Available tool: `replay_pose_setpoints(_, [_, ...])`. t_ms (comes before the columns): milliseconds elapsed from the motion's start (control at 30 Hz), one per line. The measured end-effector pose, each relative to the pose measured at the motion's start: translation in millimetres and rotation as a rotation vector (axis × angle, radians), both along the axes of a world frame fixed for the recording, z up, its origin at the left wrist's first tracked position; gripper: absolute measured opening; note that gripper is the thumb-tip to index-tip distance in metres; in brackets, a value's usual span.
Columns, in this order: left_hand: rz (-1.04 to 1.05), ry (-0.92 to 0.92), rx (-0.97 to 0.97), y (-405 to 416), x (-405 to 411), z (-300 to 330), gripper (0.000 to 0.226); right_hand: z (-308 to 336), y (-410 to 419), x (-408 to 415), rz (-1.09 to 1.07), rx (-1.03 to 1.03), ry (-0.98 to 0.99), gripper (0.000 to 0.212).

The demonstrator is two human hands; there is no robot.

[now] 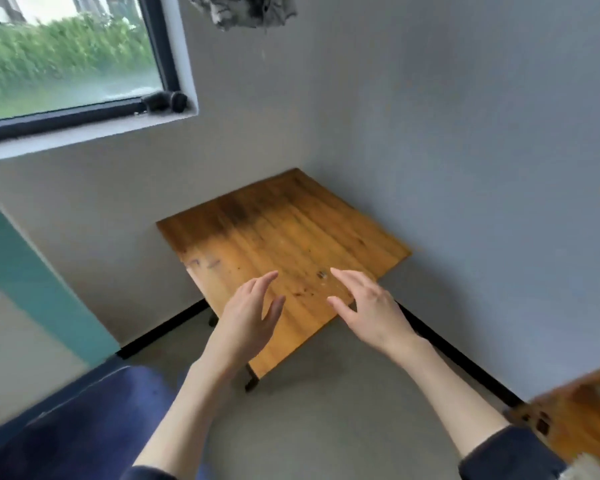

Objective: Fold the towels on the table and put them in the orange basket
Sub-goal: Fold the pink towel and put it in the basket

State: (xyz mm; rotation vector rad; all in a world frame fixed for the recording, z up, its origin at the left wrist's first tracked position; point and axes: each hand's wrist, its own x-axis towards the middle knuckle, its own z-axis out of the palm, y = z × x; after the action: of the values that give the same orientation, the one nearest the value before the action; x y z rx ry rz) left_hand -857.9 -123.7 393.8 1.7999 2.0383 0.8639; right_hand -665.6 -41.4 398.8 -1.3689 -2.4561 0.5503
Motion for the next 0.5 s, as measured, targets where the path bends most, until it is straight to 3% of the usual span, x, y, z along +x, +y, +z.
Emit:
replay_pose_setpoints(200, [-0.325, 0.054, 0.030, 33.0, 140.2, 17.4, 0.044, 4.5, -41.2, 159.4, -0.329, 0.006, 0.044, 0.051])
replay_pose_setpoints(500, [-0.766, -0.074, 0.000, -2.0, 394.1, 15.9, 0.040, 11.0, -174.6, 389.1, -0.756, 0.021, 0.035, 0.051])
